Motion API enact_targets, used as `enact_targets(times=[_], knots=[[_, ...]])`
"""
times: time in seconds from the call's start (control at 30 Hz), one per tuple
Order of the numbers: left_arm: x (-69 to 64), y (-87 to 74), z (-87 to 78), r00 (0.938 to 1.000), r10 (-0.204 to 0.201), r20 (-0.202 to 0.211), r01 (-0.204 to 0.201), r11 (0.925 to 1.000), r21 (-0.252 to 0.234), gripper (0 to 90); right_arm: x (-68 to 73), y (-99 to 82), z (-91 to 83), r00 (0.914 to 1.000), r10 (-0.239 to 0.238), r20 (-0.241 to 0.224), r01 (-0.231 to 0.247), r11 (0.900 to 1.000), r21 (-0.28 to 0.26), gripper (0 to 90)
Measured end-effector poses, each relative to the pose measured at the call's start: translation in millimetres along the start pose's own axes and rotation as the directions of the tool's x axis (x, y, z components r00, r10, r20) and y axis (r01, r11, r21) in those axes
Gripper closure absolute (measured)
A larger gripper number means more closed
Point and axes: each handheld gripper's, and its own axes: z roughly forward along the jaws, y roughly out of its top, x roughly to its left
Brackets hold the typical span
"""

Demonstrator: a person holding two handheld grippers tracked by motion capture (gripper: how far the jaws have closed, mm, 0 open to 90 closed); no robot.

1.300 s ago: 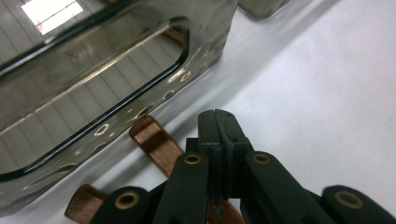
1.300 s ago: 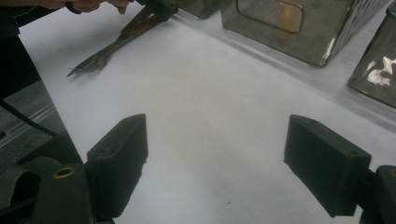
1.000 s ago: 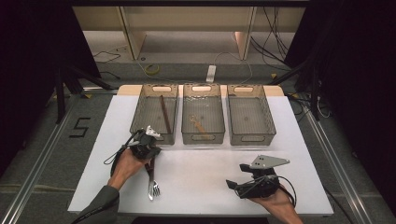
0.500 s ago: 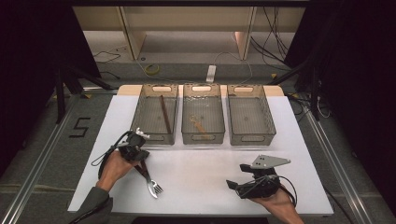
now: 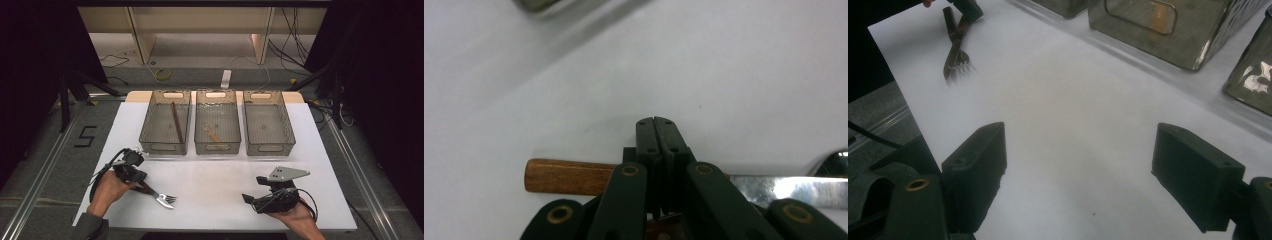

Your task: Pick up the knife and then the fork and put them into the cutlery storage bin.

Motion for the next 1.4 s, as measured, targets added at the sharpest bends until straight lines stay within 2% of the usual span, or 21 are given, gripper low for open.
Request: enact_targets(times=[0.2,0.3,0.4,0.53,0.77,0.93,1.0,1.07,1.17,1.27,1.33,1.4], knots=[[-2.1,-13.4,-5.1,0.9993,-0.036,0.005,0.036,0.9986,0.038,88.8,0.7,0.3,-0.1,1.0,-0.002,0.002,0.002,1.0,-0.001,22.7],[-5.2,-16.9,-7.6,0.9996,-0.029,0.001,0.029,0.9975,0.064,88.8,0.6,0.4,-0.3,1.0,-0.002,0.002,0.002,1.0,-0.003,22.7],[-9.7,-21.7,-9.5,0.9993,-0.037,0.003,0.036,0.9969,0.069,88.8,0.7,0.4,0.0,1.0,-0.002,0.002,0.002,1.0,-0.001,22.7],[-14.0,-26.3,-11.9,0.9995,-0.028,0.012,0.027,0.9959,0.086,88.8,1.2,0.6,-0.2,1.0,-0.002,0.001,0.002,1.0,-0.003,22.7],[-16.6,-28.9,-13.4,0.9994,-0.024,0.025,0.022,0.9953,0.094,88.7,1.3,0.5,-0.7,1.0,-0.004,0.001,0.004,1.0,-0.006,22.7],[-14.0,-26.5,-18.3,0.9995,-0.029,0.013,0.028,0.9973,0.068,84.3,0.5,0.4,-1.2,1.0,0.001,0.0,-0.001,1.0,-0.008,22.7],[-13.1,-24.7,-24.2,0.9999,-0.013,-0.007,0.014,0.9989,0.045,78.6,0.6,0.3,-0.9,1.0,0.002,-0.001,-0.002,1.0,-0.007,22.7],[-14.2,-23.4,-29.6,0.9996,0.004,-0.029,-0.003,0.9999,0.015,66.0,0.9,0.2,-0.6,1.0,0.0,-0.003,0.0,1.0,-0.004,22.7],[-15.2,-22.5,-36.4,0.9988,0.028,-0.04,-0.027,0.9996,0.009,47.8,1.5,0.2,-0.4,1.0,-0.003,-0.005,0.003,1.0,-0.004,22.7],[-15.7,-23.3,-41.7,0.9965,0.073,-0.041,-0.073,0.9973,0.01,31.6,0.9,0.3,-0.6,1.0,0.001,-0.006,-0.001,1.0,-0.005,22.7],[-14.5,-24.8,-43.6,0.9952,0.097,-0.015,-0.097,0.9952,0.015,28.0,0.7,0.3,-0.7,1.0,0.001,-0.007,-0.001,1.0,-0.005,22.7],[-12.5,-27.1,-44.3,0.9925,0.122,-0.011,-0.122,0.992,0.033,27.0,1.1,0.2,-0.6,1.0,0.001,-0.009,-0.001,1.0,-0.004,22.7]])
